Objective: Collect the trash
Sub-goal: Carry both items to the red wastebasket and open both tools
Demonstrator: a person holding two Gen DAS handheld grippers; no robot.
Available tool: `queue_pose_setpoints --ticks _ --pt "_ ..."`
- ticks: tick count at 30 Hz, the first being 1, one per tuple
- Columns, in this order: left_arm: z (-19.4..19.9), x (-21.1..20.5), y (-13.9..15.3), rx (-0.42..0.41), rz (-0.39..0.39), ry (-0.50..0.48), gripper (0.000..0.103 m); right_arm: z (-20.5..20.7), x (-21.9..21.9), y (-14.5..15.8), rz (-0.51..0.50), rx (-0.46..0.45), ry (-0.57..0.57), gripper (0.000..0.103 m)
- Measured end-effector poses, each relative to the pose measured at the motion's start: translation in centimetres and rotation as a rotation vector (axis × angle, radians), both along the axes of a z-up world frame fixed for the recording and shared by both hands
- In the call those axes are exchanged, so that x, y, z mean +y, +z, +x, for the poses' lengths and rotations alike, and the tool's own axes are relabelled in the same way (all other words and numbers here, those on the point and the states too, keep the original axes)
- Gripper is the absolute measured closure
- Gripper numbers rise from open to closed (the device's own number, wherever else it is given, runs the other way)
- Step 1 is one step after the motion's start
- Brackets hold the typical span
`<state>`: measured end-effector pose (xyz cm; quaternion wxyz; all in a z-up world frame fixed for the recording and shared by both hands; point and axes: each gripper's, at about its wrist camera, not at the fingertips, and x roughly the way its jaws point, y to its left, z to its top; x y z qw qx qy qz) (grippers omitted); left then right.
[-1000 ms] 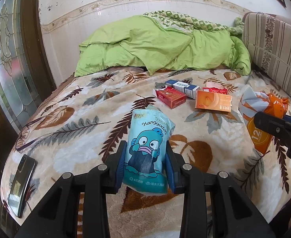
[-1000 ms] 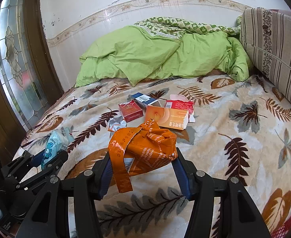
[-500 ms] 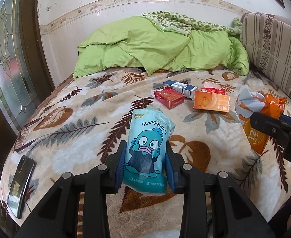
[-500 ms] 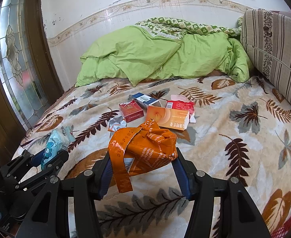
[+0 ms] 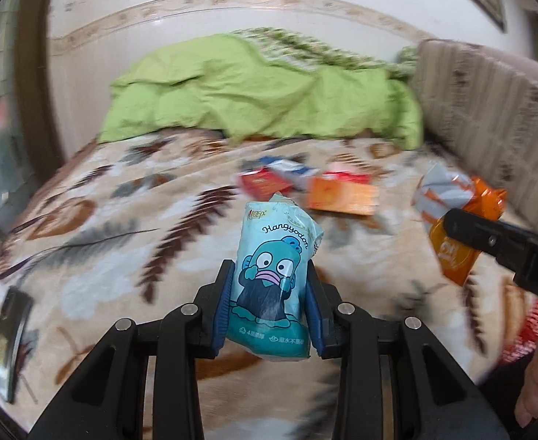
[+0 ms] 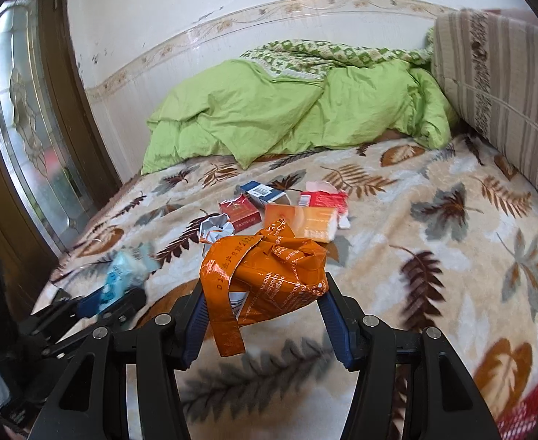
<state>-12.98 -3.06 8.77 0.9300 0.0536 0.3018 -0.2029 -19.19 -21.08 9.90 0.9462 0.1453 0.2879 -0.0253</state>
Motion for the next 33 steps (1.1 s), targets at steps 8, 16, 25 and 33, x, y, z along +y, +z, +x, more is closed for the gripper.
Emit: queue_pose_setpoints --ticks 8,16,25,33 --pt "-5.8 -7.6 3.3 -0.01 -0.048 -0.337 0.069 -11.4 -8.9 2.1 0.068 -0.002 -0.196 0.043" --pt "-12.7 -18.7 5.2 0.073 -0.091 -0.686 0.068 -22.8 -19.8 2.1 0.107 0.021 -0.524 0.043" --pt "-18.5 -30.5 3.7 0.254 -0.089 -0.928 0.05 -28.0 -25.4 0.5 0.118 0.099 -0.689 0.039" --pt "-17.5 -30.2 3.8 0.274 -0.097 -0.89 0.043 -28.5 -26.5 -0.8 0.177 0.092 -0.699 0.032"
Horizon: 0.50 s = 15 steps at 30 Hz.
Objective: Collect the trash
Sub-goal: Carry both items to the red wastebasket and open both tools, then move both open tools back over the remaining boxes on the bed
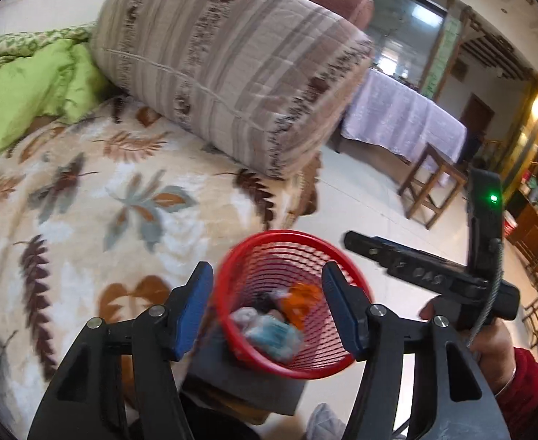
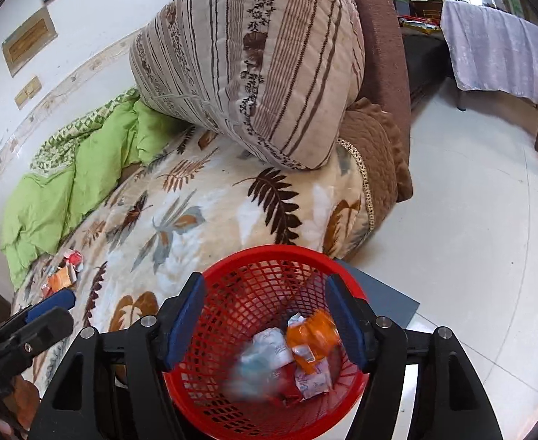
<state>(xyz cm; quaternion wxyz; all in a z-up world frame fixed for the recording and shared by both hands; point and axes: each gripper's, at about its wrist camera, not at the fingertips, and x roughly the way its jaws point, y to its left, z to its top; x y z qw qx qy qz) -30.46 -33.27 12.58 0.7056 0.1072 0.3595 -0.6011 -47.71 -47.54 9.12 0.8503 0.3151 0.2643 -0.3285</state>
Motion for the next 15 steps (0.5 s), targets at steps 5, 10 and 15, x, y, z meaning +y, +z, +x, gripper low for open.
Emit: queue_pose_setpoints --ticks 5,10,15 --pt "3.4 3.8 -0.2 -0.041 0.014 0.133 0.04 2.6 1.6 0.3 0.02 -0.049 0.093 0.032" --pt "7.7 8.9 -1.1 -0.093 0.058 0.285 0.037 7.8 5.1 0.7 0.02 -0.061 0.271 0.032" --pt "13.2 14.1 -2.3 -0.085 0.085 0.449 0.037 14.7 9.0 1.3 0.022 -0.062 0.459 0.032"
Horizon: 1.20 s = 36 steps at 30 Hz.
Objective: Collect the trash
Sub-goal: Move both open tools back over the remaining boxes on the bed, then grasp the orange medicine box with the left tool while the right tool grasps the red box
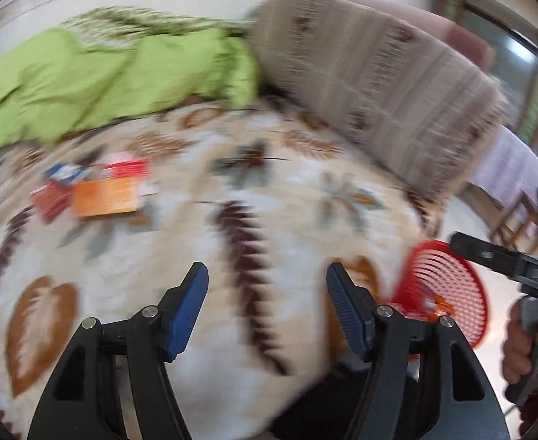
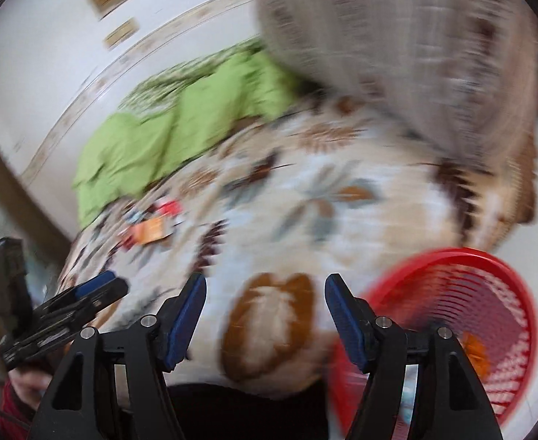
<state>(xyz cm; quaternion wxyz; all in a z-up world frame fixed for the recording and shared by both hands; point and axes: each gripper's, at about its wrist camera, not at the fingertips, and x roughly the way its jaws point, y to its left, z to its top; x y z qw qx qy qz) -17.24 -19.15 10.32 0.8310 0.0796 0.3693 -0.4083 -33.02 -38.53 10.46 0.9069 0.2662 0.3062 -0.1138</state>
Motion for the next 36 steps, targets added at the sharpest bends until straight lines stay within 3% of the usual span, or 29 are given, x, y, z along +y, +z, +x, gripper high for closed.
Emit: queue_pose_setpoints --ticks 8,11,15,21,25,28,30,33,35,36 --pt "10.2 9.5 -3.3 -0.032 0.053 0.34 0.037 13.6 4.9 -0.6 0.039 0.03 0.236 0.032" --pt "13.1 12.2 -4.6 0.003 0.057 0.404 0.037 19.9 6.1 -1.6 0.079 0.051 0.309 0.032" --pt "15.7 14.7 -4.7 0.026 0.024 0.473 0.037 28.6 6.8 -3.7 0.068 0.111 0.322 0.032" --pt "18.0 16.6 -5.0 0.076 -0.011 0.509 0.037 37.0 5.1 -7.5 0.121 0.188 0.247 0.057" --pt "18.7 17.3 -5.0 0.079 -0.017 0.518 0.037 37.5 4.4 -9.6 0.231 0.228 0.223 0.065" --pt "19.4 18.3 -5.1 0.096 -0.03 0.538 0.037 35.7 6.9 -9.7 0.339 0.218 0.321 0.065" --pt "19.8 19.0 -5.3 0.12 -0.05 0.551 0.037 34.0 10.3 -9.3 0.438 0.223 0.451 0.065" --pt "20.2 20.0 -5.5 0.164 -0.091 0.569 0.037 32.4 13.9 -7.8 0.413 0.233 0.594 0.065" --pt "20.3 20.3 -5.6 0.171 -0.096 0.58 0.037 32.2 13.2 -5.7 0.37 0.166 0.574 0.065" --pt "20.2 20.4 -5.6 0.173 -0.098 0.582 0.037 32.4 12.0 -4.2 0.294 0.114 0.527 0.064"
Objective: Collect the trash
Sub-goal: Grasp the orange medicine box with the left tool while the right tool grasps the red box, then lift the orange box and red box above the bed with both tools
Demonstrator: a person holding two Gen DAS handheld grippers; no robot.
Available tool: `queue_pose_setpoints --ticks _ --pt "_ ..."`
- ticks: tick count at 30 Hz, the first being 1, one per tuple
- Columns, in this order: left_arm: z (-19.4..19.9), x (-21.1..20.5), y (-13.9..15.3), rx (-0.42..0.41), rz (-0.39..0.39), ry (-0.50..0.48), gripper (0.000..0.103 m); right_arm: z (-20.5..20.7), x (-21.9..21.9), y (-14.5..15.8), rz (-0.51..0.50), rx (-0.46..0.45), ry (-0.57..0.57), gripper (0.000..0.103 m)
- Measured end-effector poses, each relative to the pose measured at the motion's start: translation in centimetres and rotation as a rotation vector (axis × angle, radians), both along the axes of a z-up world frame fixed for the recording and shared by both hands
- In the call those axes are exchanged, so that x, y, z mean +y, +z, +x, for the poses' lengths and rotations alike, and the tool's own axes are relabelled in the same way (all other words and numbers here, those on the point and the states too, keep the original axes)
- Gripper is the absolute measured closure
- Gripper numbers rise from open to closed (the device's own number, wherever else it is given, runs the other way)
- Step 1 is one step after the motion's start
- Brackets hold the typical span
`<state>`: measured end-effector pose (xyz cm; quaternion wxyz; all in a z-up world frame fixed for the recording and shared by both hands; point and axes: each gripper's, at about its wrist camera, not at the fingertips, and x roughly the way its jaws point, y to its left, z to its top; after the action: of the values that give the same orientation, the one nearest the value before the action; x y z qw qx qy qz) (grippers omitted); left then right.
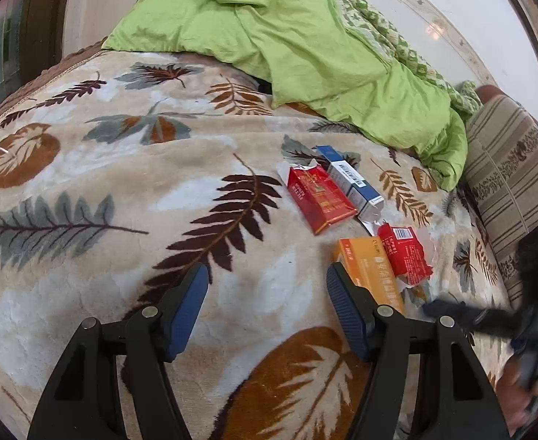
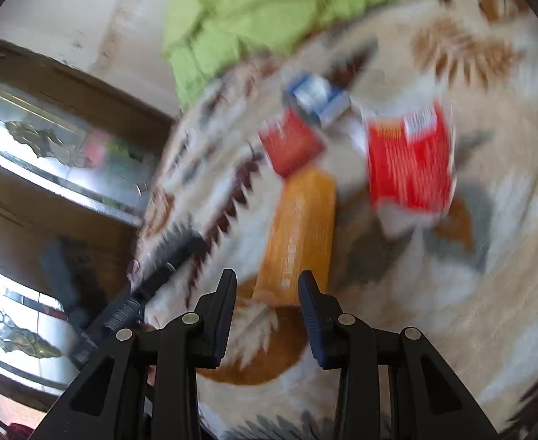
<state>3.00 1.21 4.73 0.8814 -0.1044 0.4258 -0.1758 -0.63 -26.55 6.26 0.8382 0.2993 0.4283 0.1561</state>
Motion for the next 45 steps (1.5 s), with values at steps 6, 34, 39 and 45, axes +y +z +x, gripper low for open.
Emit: queue_pose_setpoints --ticks 6,34,39,45 --pt "-0.1 0.1 0.0 0.006 -0.005 -0.006 0.037 2.5 -5.5 -1.5 -0.186 0.072 -0.234 0.045" --pt "-1.3 -6.4 -2.1 0.021 0.089 -0.134 0.032 -3.8 -0.3 -1.8 -0.278 -0.037 -0.304 0.096" --pt "-0.7 -7.2 -3.4 0.02 0.214 -0.052 0.032 -3.5 -0.1 -1.2 -0.312 -0.066 -0.308 0.096" --pt "0.6 -4.8 -3.6 0.039 0.186 0.019 0.058 -3.1 0.8 -1.7 -0.319 -0.058 -0.266 0.096"
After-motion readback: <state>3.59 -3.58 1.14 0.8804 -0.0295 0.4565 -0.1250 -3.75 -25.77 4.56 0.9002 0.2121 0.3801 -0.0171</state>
